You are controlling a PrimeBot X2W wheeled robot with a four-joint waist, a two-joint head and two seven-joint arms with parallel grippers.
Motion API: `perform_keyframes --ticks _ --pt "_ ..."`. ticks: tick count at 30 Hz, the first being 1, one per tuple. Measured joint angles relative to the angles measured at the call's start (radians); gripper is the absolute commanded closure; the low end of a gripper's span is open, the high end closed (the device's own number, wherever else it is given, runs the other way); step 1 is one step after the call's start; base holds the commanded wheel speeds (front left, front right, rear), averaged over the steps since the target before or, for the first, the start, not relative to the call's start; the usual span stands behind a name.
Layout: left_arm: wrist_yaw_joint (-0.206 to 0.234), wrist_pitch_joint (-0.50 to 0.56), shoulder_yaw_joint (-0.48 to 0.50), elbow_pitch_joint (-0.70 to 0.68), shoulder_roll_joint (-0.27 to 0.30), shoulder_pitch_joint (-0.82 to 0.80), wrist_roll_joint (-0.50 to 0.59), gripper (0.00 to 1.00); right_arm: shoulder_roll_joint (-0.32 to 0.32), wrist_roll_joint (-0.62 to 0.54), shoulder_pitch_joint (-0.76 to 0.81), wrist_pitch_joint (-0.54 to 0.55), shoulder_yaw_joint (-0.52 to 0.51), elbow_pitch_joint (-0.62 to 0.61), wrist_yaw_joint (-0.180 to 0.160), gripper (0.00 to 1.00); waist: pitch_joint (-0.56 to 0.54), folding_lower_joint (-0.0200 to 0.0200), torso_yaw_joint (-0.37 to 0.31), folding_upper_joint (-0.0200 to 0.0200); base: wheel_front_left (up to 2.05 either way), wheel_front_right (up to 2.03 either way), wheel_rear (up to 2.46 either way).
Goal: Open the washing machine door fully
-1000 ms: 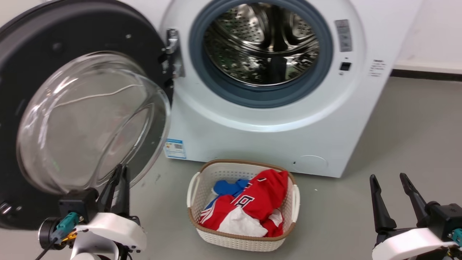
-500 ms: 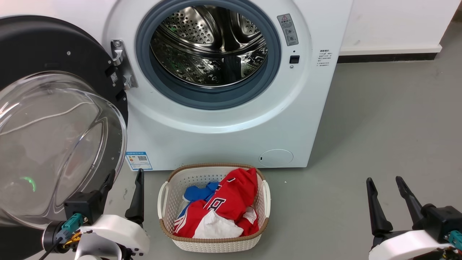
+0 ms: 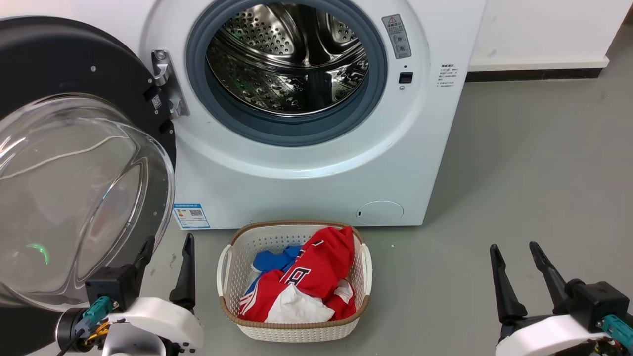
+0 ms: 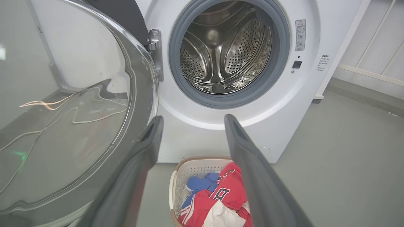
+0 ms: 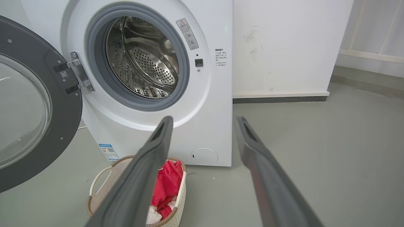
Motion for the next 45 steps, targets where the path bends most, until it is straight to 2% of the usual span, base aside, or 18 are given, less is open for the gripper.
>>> perform_keyframes --ticks 17,18,21,45 --pt "0.012 -0.008 -0.004 -0.013 0.012 0.0 0.001 0.0 0.0 0.005 -0.008 -0.012 0.003 0.022 0.0 0.0 0.008 0.0 0.006 0.0 0.0 0.0 0.0" --pt "0.012 -0.008 -0.005 -0.014 0.014 0.0 0.001 1.0 0.0 0.005 -0.009 -0.013 0.004 0.023 0.0 1.0 0.008 0.0 0.006 0.0 0.0 0.0 0.0" --pt "0.008 -0.004 -0.009 0.012 -0.007 0.018 -0.018 1.0 0.001 0.026 0.013 -0.012 0.007 0.048 0.0 1.0 0.009 0.0 0.007 0.0 0.0 0.0 0.0" --pt "-0.063 0.055 0.077 0.075 -0.075 0.0 -0.374 1.0 -0.015 0.486 -0.04 0.028 0.004 0.115 0.0 1.0 0.012 0.0001 0.011 0.0 0.0 0.0 0.0"
